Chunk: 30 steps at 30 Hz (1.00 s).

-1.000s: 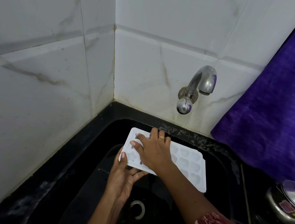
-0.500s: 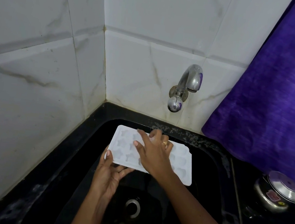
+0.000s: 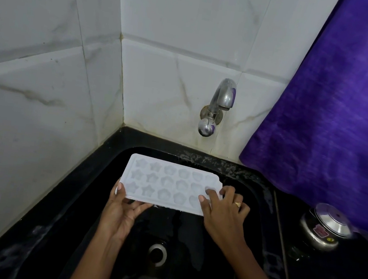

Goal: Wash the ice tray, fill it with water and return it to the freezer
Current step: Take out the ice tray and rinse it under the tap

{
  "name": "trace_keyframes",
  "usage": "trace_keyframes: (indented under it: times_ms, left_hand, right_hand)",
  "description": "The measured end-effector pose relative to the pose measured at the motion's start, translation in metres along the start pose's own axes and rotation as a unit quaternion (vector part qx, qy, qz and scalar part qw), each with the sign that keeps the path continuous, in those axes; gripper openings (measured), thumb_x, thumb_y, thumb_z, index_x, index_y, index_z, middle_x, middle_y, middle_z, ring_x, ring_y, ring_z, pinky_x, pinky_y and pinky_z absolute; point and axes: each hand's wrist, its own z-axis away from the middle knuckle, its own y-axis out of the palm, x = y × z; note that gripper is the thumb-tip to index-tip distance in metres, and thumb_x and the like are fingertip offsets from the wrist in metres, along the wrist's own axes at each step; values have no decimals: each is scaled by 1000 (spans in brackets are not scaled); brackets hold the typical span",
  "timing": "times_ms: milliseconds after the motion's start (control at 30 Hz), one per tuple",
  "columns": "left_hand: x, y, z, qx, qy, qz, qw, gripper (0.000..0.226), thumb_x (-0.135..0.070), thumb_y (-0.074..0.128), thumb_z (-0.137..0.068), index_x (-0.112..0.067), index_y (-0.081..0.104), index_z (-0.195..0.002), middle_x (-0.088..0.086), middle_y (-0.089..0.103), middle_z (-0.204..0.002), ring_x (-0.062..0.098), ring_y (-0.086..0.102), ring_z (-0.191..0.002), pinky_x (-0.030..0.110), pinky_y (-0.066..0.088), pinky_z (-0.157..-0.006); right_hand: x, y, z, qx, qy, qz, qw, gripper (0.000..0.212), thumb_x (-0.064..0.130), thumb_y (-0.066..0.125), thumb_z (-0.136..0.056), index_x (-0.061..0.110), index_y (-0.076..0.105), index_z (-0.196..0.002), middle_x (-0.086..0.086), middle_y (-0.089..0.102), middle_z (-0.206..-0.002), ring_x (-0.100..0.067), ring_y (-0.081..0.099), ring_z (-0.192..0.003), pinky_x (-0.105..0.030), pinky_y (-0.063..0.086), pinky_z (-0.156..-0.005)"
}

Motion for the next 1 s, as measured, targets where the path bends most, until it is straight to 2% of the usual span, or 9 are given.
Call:
trace_keyframes:
  times_ms: [67,133,233,433,567,667,733,900,1000]
  left_hand:
    - [-1,3,2,1,-1,1,1000,31,-28,37,-98,-15,48,-124,13,61,-113,31,68,-88,57,53,-71]
    - [-4,6,5,1,-1,-1,1000,34,-28,36,-99,-15,43,-129,14,60,-113,34,63,-96,58,52,-71]
    - [-6,7,8,-2,1,-1,1000,35,-27,37,-99,-15,42,-131,13,59,-114,36,60,-102,59,51,-72]
    - [1,6,13,-10,-3,2,1000,35,-27,37,-99,-14,42,-131,13,59,-115,38,57,-106,59,52,-71]
    - [5,10,12,-15,-8,9,1000,34,-28,36,-99,-15,42,-130,15,56,-119,38,59,-101,59,52,-69]
    - [7,11,12,-12,-6,22,1000,31,-27,37,-99,-15,44,-126,16,57,-117,39,59,-99,61,52,-68]
    - [7,11,12,-14,-3,23,1000,30,-27,38,-98,-15,44,-125,15,58,-117,40,58,-101,60,53,-67]
    - [3,10,12,-13,5,29,999,24,-28,38,-98,-17,49,-117,16,58,-119,40,59,-101,61,52,-69]
    - [4,10,13,-20,9,35,999,30,-28,38,-98,-15,46,-124,16,57,-119,39,59,-101,61,52,-69]
  right_hand:
    - [1,-3,0,9,-2,5,1000,70,60,0,-82,34,45,-129,0,33,-127,-20,34,-115,-40,25,-98]
    - [0,-5,0,25,-6,12,1000,52,56,16,-93,34,44,-131,-1,33,-128,-21,33,-116,-40,24,-99]
    - [-1,-8,0,31,-14,6,999,43,50,26,-96,33,44,-130,-2,33,-128,-22,33,-116,-41,24,-99]
    - [-8,-9,4,28,-21,9,999,45,51,26,-95,32,44,-131,-2,35,-127,-22,35,-114,-40,24,-98]
    - [-12,-9,5,7,-28,35,999,69,60,4,-83,32,49,-128,-1,41,-122,-21,40,-109,-40,27,-92]
    - [-14,-9,1,-12,-38,54,998,57,57,20,-92,25,55,-124,-4,46,-120,-24,44,-107,-41,31,-90]
    - [-15,-10,0,4,-41,54,998,51,53,26,-95,24,52,-127,-4,43,-124,-24,42,-110,-40,29,-92]
    - [-12,-9,-3,25,-43,21,999,48,52,24,-96,29,43,-134,-2,35,-130,-22,35,-116,-39,25,-98]
    - [-12,-8,-6,27,-42,7,999,49,53,22,-95,30,44,-133,-2,34,-129,-22,34,-117,-40,24,-99]
